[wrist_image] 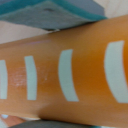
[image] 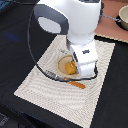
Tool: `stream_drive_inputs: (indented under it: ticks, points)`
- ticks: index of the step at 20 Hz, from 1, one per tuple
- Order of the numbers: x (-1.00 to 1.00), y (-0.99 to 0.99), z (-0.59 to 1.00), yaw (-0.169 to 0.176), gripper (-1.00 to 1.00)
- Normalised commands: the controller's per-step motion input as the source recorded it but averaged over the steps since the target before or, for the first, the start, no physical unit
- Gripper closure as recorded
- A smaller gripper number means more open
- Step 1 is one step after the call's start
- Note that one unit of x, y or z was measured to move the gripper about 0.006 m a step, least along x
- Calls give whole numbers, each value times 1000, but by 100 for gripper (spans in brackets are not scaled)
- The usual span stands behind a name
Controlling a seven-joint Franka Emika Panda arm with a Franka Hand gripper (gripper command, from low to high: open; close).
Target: Interact with the objects in diverse but meaningful ways.
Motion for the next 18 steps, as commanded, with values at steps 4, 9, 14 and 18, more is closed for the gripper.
stream_drive_inputs:
  ticks: [4,9,14,18]
  points:
    - [-579,-209,984,-74,100]
    - [-519,-641,507,-56,100]
    - [-384,-851,-136,-10,100]
    - [-377,-852,-509,0,100]
